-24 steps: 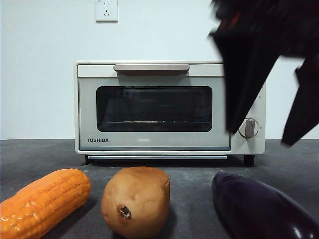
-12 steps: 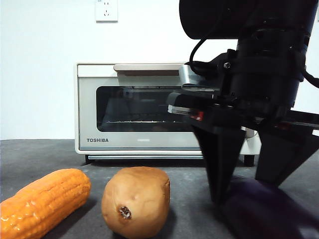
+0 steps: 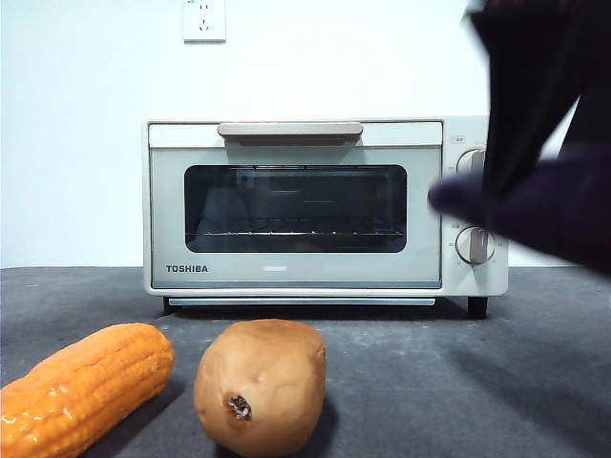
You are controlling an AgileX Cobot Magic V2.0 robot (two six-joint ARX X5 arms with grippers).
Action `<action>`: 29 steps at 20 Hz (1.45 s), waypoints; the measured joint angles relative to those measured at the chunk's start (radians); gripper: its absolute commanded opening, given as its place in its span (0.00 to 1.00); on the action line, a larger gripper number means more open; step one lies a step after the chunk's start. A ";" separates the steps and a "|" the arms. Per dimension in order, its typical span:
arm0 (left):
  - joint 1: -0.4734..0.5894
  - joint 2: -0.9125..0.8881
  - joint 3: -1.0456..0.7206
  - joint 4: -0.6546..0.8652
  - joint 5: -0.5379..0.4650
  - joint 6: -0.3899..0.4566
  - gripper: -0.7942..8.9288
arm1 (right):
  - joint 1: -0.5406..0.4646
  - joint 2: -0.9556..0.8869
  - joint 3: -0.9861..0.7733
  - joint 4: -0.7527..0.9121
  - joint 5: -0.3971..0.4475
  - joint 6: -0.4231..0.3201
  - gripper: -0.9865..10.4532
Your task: Take the eggplant from the table,put the eggplant in the oven
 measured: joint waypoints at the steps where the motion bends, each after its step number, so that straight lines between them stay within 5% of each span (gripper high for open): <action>1: -0.029 0.047 0.041 -0.021 0.000 0.018 0.09 | 0.000 -0.057 0.000 0.000 0.018 -0.003 0.14; 6: -0.172 0.290 0.284 -0.132 -0.008 0.117 0.09 | 0.000 -0.243 0.000 -0.005 0.108 -0.006 0.14; 15: -0.343 0.736 0.632 -0.265 -0.208 0.293 0.09 | 0.000 -0.415 0.000 -0.010 0.154 -0.006 0.14; 29: -0.382 0.842 0.669 -0.315 -0.305 0.389 0.09 | 0.000 -0.455 0.000 -0.018 0.154 -0.006 0.14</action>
